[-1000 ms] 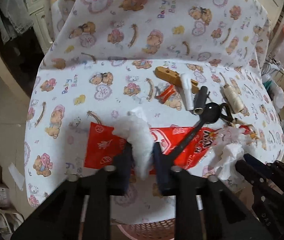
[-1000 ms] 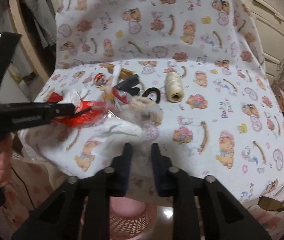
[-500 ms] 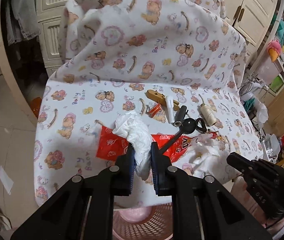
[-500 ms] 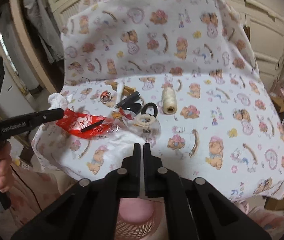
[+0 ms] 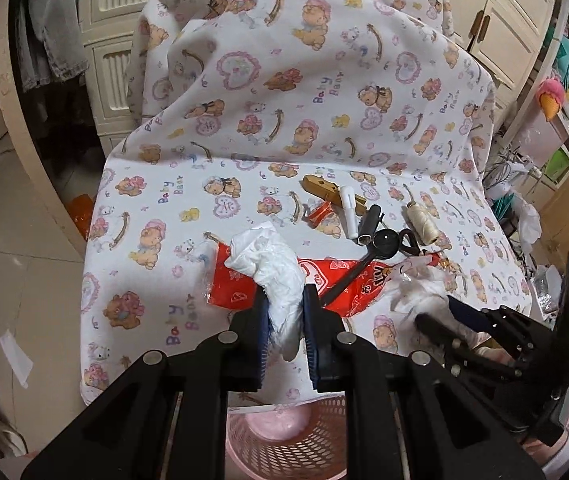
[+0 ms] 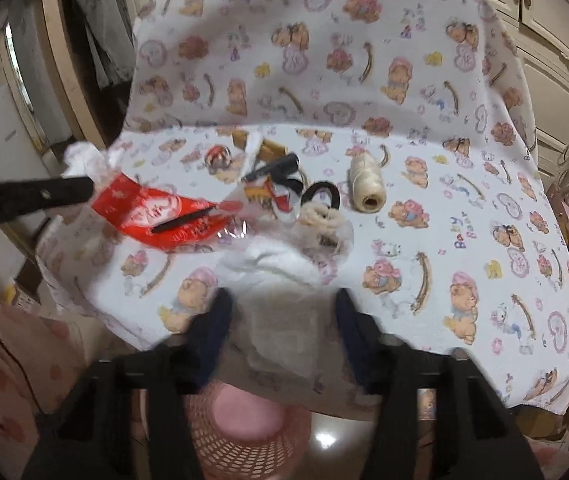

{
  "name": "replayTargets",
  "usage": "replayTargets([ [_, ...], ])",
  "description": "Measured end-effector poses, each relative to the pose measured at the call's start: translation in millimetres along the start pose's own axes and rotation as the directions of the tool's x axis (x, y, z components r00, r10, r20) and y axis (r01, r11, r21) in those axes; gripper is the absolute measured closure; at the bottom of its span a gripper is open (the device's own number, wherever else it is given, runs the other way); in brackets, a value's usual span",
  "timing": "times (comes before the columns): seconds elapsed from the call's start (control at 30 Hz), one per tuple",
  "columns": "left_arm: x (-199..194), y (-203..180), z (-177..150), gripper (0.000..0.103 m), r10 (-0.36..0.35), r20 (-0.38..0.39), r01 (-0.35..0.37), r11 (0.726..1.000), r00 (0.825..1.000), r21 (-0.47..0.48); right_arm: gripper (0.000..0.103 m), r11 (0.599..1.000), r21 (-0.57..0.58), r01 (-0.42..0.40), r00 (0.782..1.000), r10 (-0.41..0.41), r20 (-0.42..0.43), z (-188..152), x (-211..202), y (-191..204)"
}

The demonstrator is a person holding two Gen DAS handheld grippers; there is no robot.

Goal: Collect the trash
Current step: 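Carry the tissue and plastic bag down over the pink wastebasket and release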

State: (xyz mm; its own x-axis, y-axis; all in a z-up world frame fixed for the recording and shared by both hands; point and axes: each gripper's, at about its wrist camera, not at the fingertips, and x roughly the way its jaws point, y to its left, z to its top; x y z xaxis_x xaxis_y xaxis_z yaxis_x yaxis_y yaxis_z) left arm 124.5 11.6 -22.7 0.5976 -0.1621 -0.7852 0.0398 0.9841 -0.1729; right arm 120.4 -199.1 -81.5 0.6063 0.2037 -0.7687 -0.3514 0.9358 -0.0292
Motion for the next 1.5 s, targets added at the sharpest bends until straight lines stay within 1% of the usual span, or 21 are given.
replayTargets([
  [0.07, -2, -2, -1, 0.088, 0.001, 0.004, -0.001, 1.000, 1.000, 0.008, 0.087, 1.000, 0.002, -0.008, 1.000, 0.008, 0.000, 1, 0, 0],
  [0.13, -4, -3, -2, 0.088, 0.000, 0.008, -0.001, 1.000, 1.000, 0.014, 0.092, 0.999, 0.029, -0.021, 1.000, 0.020, 0.011, 2, -3, -4],
  [0.2, -9, -3, -3, 0.088, -0.006, 0.012, 0.006, 1.000, 1.000, 0.013, 0.092, 0.998, 0.055, -0.033, 0.999, 0.031, 0.028, 2, -10, -7],
  [0.3, -19, -5, -5, 0.088, -0.041, 0.020, 0.041, 0.999, 0.999, 0.012, 0.093, 0.996, 0.068, -0.060, 0.996, 0.056, 0.063, 6, -29, -9],
  [0.37, -26, -10, -6, 0.088, -0.023, 0.028, 0.022, 1.000, 0.999, 0.018, 0.092, 0.996, 0.062, -0.066, 0.994, 0.059, 0.096, 5, -48, -8],
  [0.4, -31, -13, -6, 0.088, -0.028, 0.028, 0.027, 1.000, 0.999, 0.013, 0.092, 0.996, 0.064, -0.068, 0.992, 0.061, 0.107, 3, -56, -7],
  [0.47, -42, -17, -8, 0.088, -0.068, 0.021, 0.068, 0.998, 0.997, -0.009, 0.092, 0.994, 0.072, -0.088, 0.989, 0.078, 0.127, 1, -76, -6],
  [0.5, -48, -21, -11, 0.088, -0.087, 0.018, 0.087, 0.996, 0.996, -0.012, 0.092, 0.993, 0.077, -0.085, 0.989, 0.076, 0.124, 1, -83, -5],
  [0.53, -53, -25, -13, 0.088, -0.088, 0.018, 0.088, 0.996, 0.996, -0.010, 0.092, 0.993, 0.087, -0.075, 0.992, 0.065, 0.109, 1, -90, -3],
  [0.57, -57, -29, -15, 0.088, -0.075, 0.012, 0.075, 0.997, 0.997, -0.006, 0.092, 0.992, 0.101, -0.073, 0.993, 0.063, 0.100, 1, -100, 0],
  [0.63, -60, -36, -22, 0.089, -0.040, -0.028, 0.040, 0.999, 0.999, 0.007, 0.092, 0.985, 0.125, -0.117, 0.986, 0.099, 0.137, -3, -117, 3],
  [0.67, -60, -39, -25, 0.089, -0.042, -0.048, 0.042, 0.999, 0.998, 0.005, 0.092, 0.982, 0.130, -0.139, 0.982, 0.119, 0.147, -6, -126, 7],
  [0.77, -60, -40, -35, 0.088, -0.068, -0.075, 0.068, 0.998, 0.995, -0.010, 0.091, 0.984, 0.092, -0.152, 0.979, 0.137, 0.149, -15, -134, 18],
  [0.87, -53, -39, -46, 0.088, -0.057, -0.087, 0.056, 0.998, 0.995, -0.011, 0.091, 0.989, 0.088, -0.121, 0.988, 0.111, 0.107, -23, -121, 21],
  [1.0, -31, -32, -62, 0.089, -0.049, -0.120, 0.045, 0.998, 0.992, -0.033, 0.091, 0.985, 0.124, -0.122, 0.992, 0.118, 0.039, -34, -99, 14],
  [1.1, -12, -28, -73, 0.089, -0.084, -0.186, 0.075, 0.996, 0.979, -0.058, 0.089, 0.983, 0.124, -0.135, 0.991, 0.136, -0.004, -38, -86, 13],
  [1.17, -4, -29, -79, 0.089, -0.089, -0.219, 0.082, 0.996, 0.972, -0.042, 0.089, 0.980, 0.132, -0.149, 0.987, 0.155, -0.037, -41, -76, 13],
  [1.23, 0, -31, -83, 0.089, -0.084, -0.238, 0.079, 0.996, 0.968, -0.031, 0.089, 0.977, 0.147, -0.155, 0.984, 0.166, -0.067, -44, -67, 14],
  [1.3, 5, -32, -89, 0.089, -0.080, -0.272, 0.073, 0.997, 0.959, -0.034, 0.089, 0.970, 0.170, -0.174, 0.975, 0.194, -0.110, -48, -55, 14],
  [1.43, 25, -24, -100, 0.088, -0.081, -0.353, 0.057, 0.995, 0.932, -0.078, 0.088, 0.972, 0.181, -0.153, 0.962, 0.188, -0.196, -59, -29, 16],
  [1.5, 35, -20, -106, 0.088, -0.067, -0.377, 0.037, 0.996, 0.924, -0.086, 0.088, 0.972, 0.182, -0.146, 0.955, 0.187, -0.232, -66, -16, 17],
])
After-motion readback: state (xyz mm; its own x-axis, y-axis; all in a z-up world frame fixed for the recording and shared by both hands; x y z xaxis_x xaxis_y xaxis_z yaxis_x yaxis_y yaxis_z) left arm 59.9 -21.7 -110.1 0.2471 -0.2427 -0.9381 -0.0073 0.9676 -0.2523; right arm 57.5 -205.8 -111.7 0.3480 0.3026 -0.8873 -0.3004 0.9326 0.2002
